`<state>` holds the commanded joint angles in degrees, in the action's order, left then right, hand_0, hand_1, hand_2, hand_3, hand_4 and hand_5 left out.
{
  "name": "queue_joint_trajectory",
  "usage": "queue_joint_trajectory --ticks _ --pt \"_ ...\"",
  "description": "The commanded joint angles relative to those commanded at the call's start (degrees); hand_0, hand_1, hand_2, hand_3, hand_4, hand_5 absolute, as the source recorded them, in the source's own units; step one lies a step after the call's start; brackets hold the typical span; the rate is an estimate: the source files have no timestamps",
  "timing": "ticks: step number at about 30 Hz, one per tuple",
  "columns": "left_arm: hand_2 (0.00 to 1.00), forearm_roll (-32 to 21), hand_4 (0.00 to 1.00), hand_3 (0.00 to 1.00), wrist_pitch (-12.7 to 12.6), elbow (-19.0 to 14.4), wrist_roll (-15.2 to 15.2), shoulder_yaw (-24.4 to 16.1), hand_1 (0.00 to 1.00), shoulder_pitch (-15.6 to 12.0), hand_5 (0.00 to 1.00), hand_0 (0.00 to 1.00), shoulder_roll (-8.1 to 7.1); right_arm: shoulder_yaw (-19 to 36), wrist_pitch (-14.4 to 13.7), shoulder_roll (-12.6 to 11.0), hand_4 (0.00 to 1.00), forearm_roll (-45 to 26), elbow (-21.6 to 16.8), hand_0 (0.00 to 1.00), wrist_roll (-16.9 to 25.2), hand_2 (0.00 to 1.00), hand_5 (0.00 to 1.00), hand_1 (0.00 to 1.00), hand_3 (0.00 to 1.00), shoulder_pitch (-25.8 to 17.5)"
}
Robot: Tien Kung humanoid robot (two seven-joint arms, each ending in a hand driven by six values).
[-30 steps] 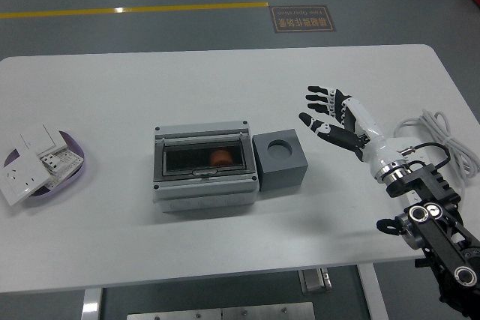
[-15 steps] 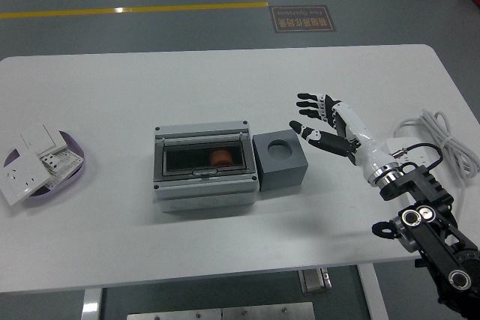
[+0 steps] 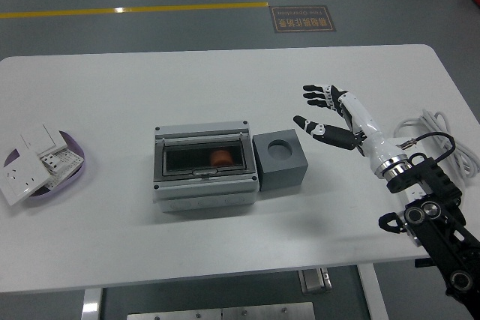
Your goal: Pick up the cylinder from the cube,place it in the box,flap close box
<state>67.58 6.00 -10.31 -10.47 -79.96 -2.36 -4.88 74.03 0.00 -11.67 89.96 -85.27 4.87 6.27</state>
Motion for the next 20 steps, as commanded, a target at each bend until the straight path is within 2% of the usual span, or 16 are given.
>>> queue_joint_trajectory --ticks 10,20 --pt "0.661 0.56 0.755 0.705 0.13 0.0 -0.14 -0.23 0.671 -0.07 0.316 0.64 -0.24 0.32 -0.24 0.03 0.84 -0.6 1.03 0.843 0.4 0.761 0.343 0.75 0.779 -0.16" --pt "0.661 1.0 0.755 0.705 0.15 0.0 -0.26 -0.2 0.67 0.0 0.317 0.64 -0.74 0.43 -0.93 0.27 0.839 6.09 0.53 0.844 -1.77 0.761 0.343 0.75 0.779 -0.19"
